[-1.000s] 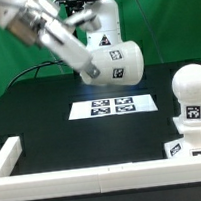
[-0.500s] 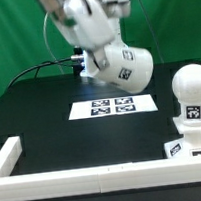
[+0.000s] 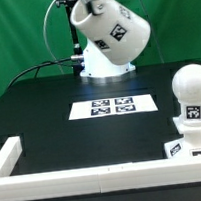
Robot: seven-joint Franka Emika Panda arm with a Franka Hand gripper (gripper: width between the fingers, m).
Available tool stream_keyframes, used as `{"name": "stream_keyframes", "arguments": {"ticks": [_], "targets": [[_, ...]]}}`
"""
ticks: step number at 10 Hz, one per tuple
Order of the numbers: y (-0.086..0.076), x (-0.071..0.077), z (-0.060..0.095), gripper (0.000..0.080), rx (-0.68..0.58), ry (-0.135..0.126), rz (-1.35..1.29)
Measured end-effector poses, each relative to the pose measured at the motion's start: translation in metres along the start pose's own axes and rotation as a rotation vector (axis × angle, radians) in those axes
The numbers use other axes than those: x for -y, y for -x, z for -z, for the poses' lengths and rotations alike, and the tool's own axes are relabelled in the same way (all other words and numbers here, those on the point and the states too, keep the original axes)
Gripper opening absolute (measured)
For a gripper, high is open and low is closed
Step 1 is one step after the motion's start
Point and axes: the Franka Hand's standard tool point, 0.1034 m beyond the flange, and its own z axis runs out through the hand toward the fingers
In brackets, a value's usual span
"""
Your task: Assemble lamp
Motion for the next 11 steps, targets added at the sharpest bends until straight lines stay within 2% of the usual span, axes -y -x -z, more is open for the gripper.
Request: {"name": "stream_keyframes", "arguments": {"ticks": [2, 3, 4, 5, 6, 7, 11], "targets": [[0.011, 0.009, -0.003, 0.0048, -0.043, 0.001, -0.001], [0.013, 0.025, 0.003, 0.0048, -0.037, 0.026, -0.014], [0.008, 0.048, 0.004, 0.0048, -0.054, 0.02, -0.015], [0.01, 0.062, -0.002, 0.0048, -0.066, 0.022, -0.013], [0.016, 0.069, -0.012, 0.0048, -0.067, 0.037, -0.008], [0.018, 0.073, -0.016, 0.0048, -0.063, 0.047, 0.0], [0.02, 0.073, -0.021, 0.0048, -0.063, 0.052, -0.001]]}}
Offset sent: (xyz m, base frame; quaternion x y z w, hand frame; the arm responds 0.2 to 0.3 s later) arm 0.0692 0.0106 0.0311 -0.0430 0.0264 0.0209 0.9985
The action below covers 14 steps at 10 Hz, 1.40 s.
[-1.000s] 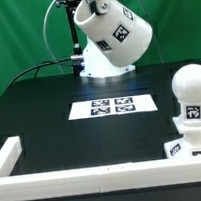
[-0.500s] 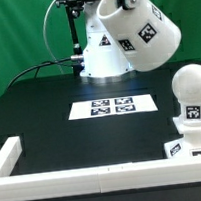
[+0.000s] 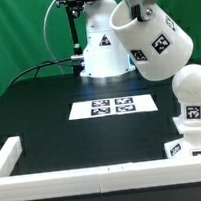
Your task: Assemble lamp
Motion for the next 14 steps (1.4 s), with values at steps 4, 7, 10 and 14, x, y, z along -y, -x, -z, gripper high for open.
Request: {"name": "stream_keyframes", "arguments": {"ticks": [4, 7, 10, 14], "targets": [[0.014, 0.026, -0.023, 0.0048, 0.002, 0.066, -0.01], [0.018, 0.021, -0.042, 0.0048, 0.004, 0.097, 0.004], [0.035, 0.021, -0.057, 0.0048, 0.006, 0.12, 0.007], [0.04, 0.021, -0.061, 0.0048, 0.007, 0.126, 0.015]]}}
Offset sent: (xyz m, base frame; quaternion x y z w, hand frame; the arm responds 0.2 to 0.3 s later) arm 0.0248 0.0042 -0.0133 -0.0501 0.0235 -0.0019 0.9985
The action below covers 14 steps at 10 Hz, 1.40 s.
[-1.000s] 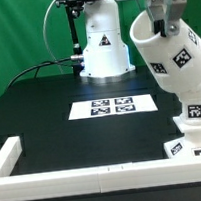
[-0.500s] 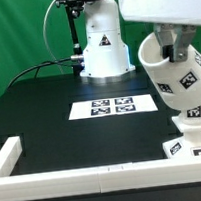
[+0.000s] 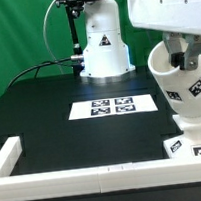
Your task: Assemble lamp
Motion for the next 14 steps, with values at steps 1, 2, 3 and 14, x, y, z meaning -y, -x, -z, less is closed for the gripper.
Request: {"name": "stream_keyframes", "arguments": {"ticks": [1, 2, 3, 14], "targets": [[0.0, 0.0, 0.0, 0.0236, 0.0, 0.0, 0.0], [0.0, 0.0, 0.0, 0.0236, 0.0, 0.0, 0.0], [0.0, 0.0, 0.0, 0.0419, 0.0, 0.0, 0.0], [0.022, 0.006, 0.041, 0.0699, 0.01, -0.064, 0.017]]}}
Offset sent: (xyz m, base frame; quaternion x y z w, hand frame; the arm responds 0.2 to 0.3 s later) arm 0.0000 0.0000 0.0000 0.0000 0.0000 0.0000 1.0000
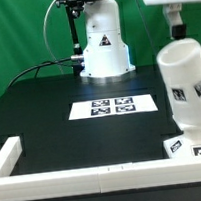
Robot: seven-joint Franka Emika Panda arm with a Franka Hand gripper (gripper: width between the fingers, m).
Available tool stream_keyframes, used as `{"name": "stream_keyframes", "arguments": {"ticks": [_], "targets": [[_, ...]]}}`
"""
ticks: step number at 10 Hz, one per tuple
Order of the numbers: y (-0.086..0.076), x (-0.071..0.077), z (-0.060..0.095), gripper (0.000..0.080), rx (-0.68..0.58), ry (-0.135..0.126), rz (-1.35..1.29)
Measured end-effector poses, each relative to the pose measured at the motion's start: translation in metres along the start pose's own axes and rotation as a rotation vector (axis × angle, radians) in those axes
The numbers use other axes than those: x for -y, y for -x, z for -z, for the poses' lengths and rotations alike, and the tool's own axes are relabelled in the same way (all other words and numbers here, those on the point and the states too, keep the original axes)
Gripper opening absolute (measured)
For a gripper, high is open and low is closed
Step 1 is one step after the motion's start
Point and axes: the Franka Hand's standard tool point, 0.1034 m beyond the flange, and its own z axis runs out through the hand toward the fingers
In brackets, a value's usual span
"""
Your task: Assemble lamp
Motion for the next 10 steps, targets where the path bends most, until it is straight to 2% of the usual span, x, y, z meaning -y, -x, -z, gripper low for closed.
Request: {"name": "stream_keyframes", "arguments": {"ticks": [1, 2, 4, 7, 10], "targets": [[-0.001, -0.001, 0.004, 0.0699, -0.005, -0.023, -0.004], [0.002, -0.002, -0.003, 0.0699, -0.012, -0.034, -0.013], [0.012, -0.002, -0.014, 0.0699, -0.012, -0.025, 0.006], [-0.012, -0.01, -0.014, 0.0699, -0.009, -0.029, 0.032], [-0.01, -0.009, -0.015, 0.0699, -0.009, -0.027, 0.036]]}}
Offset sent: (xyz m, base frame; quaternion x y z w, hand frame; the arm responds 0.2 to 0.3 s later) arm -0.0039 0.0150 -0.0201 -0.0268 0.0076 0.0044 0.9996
